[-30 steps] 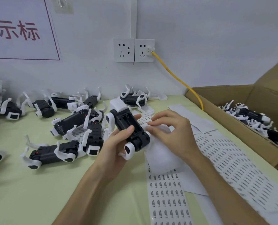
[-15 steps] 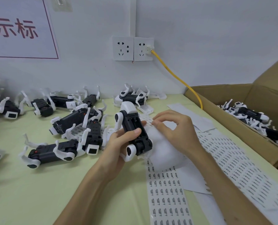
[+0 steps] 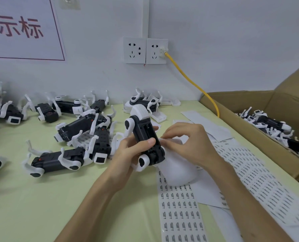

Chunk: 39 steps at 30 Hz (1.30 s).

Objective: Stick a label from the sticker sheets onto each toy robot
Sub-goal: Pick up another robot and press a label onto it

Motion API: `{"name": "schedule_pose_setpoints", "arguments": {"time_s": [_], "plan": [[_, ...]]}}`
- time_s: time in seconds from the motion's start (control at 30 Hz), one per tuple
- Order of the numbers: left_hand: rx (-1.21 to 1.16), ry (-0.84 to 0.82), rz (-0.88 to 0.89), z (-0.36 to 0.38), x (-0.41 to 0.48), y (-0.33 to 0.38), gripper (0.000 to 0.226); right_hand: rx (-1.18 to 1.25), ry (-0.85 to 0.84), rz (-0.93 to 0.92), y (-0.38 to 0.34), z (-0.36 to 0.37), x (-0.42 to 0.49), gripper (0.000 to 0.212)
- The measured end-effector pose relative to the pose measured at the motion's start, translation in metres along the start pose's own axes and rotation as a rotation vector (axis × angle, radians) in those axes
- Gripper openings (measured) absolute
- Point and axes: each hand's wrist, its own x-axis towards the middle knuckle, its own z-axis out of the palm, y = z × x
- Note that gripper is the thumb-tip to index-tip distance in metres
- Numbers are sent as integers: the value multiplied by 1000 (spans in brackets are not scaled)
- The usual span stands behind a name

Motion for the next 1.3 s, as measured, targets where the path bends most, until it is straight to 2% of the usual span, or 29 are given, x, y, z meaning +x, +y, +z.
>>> {"name": "schedule_pose_setpoints", "arguments": {"time_s": [0.03, 0.17, 0.33, 0.47, 0.63, 0.73, 0.9, 1.0, 1.13, 1.23, 1.3], "plan": [[46, -4, 1, 0, 0, 0, 49, -8, -8, -16, 0, 0, 0, 8], [194, -23, 14, 2, -1, 0, 34, 64, -8, 5, -4, 1, -1, 35], [220, -37, -7, 0, 1, -3, 43, 88, -29, 138, 3, 0, 1, 13], [221, -41, -19, -1, 0, -4, 30, 114, -68, 189, 1, 0, 1, 6], [252, -66, -48, -1, 0, -4, 50, 182, -86, 292, 3, -7, 2, 10], [285, -94, -65, -1, -1, -5, 49, 158, -58, 316, 5, -6, 3, 14], [312, -111, -137, -2, 1, -5, 49, 171, 128, 262, 7, -6, 5, 16], [282, -42, -107, -1, 2, -6, 45, 285, 194, 270, 8, -10, 7, 11], [141, 158, 22, -5, 4, -1, 35, 376, 157, 270, 4, -9, 7, 16], [-33, 198, 25, -9, 5, 4, 41, 373, 107, 248, 1, -10, 6, 22], [-56, 176, 10, -11, 4, 6, 42, 358, 74, 225, -1, -9, 5, 30]]}}
